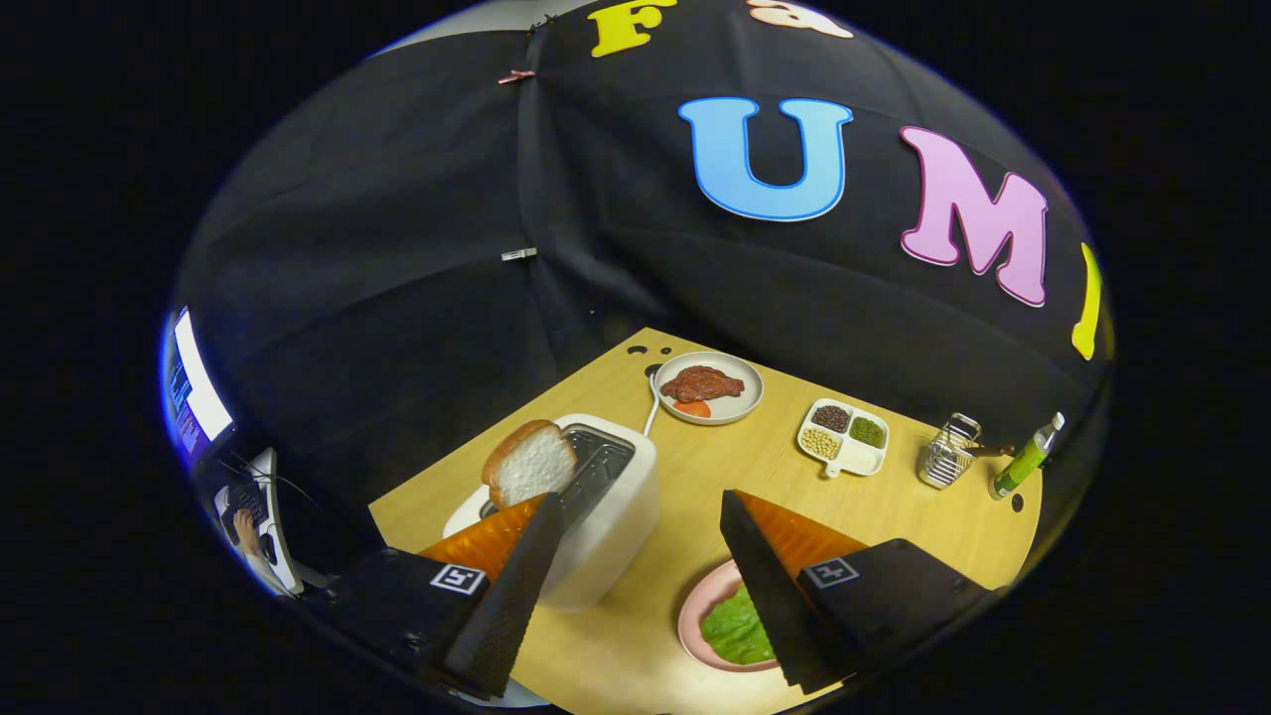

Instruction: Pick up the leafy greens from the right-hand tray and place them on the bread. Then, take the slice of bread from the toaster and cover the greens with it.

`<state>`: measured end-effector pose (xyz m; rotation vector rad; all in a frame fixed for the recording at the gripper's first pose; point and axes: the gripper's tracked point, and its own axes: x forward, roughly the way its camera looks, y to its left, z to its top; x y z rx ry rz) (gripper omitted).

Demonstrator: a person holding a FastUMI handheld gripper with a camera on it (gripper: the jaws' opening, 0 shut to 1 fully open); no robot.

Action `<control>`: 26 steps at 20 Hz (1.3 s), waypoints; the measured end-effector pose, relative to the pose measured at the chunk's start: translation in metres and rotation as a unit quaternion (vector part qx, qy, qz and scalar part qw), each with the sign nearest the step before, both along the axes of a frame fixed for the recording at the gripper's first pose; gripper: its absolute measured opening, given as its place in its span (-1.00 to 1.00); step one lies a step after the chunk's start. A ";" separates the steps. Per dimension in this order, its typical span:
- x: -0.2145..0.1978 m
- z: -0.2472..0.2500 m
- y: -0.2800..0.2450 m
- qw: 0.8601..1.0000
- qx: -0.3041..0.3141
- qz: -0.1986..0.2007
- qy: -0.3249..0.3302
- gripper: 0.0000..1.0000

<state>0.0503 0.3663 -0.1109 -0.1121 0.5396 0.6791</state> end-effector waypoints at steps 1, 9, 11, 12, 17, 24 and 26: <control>-0.004 0.001 0.011 1.000 0.002 0.009 0.000 0.99; -0.015 -0.008 0.087 0.998 0.003 0.057 0.009 0.99; -0.013 -0.017 0.102 0.998 -0.001 0.062 0.013 0.99; -0.013 -0.022 0.109 0.998 -0.003 0.063 0.017 0.99; -0.004 -0.049 0.128 0.998 -0.020 0.054 0.038 0.99; 0.004 -0.078 0.135 0.997 -0.054 0.043 0.039 0.87; 0.005 -0.082 0.137 0.997 -0.054 0.038 0.045 0.73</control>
